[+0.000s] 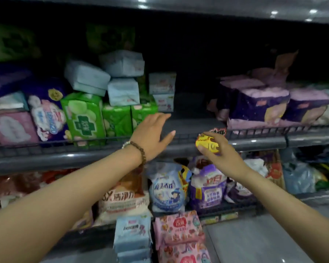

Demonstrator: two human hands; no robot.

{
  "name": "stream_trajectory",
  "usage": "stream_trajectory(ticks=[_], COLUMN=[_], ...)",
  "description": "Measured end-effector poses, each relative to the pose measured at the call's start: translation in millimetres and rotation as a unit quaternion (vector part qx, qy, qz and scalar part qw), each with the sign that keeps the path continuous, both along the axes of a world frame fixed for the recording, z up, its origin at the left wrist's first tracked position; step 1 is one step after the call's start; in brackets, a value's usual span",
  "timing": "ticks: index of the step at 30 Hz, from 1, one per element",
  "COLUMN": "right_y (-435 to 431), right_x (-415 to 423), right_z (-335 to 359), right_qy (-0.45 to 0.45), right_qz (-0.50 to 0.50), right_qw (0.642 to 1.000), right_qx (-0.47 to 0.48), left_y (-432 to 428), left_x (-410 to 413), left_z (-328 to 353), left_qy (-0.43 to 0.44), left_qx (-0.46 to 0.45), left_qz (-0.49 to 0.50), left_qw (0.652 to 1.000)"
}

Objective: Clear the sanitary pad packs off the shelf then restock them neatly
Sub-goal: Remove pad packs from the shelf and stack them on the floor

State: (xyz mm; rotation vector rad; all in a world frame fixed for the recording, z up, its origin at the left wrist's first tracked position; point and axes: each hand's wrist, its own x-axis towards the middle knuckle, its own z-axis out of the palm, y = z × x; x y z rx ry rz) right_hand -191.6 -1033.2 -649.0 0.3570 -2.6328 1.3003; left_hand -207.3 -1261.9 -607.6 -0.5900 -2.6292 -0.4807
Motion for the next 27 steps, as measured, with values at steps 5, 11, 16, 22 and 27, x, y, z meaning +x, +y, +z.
stream_trajectory(ticks=[5, 11, 16, 22, 27], right_y=[-15.6, -40.5, -70.7, -94.9, -110.9], right_x=[-66.5, -162.0, -241.0, -304.9, -325.2], right_z=[37.5, 43.0, 28.3, 15.9, 5.9], right_qy=[0.02, -0.025, -0.076, -0.057, -0.067], right_qz=[-0.008, -0.03, -0.054, -0.016, 0.032], right_qw=[0.997, 0.985, 0.962, 0.944, 0.925], right_qx=[-0.073, -0.169, -0.256, -0.326, -0.372], left_y=[-15.8, -37.4, -52.5, -57.0, -56.5], left_x=[-61.3, -121.4, -150.5, -159.5, -163.4], left_z=[44.9, 62.1, 43.4, 33.9, 31.6], left_qy=[0.107, 0.19, 0.191, 0.24, 0.254], left_qx=[-0.1, -0.179, -0.187, -0.2, -0.191], left_qz=[0.08, 0.191, 0.191, 0.18, 0.181], left_qw=[0.986, 0.946, 0.945, 0.933, 0.931])
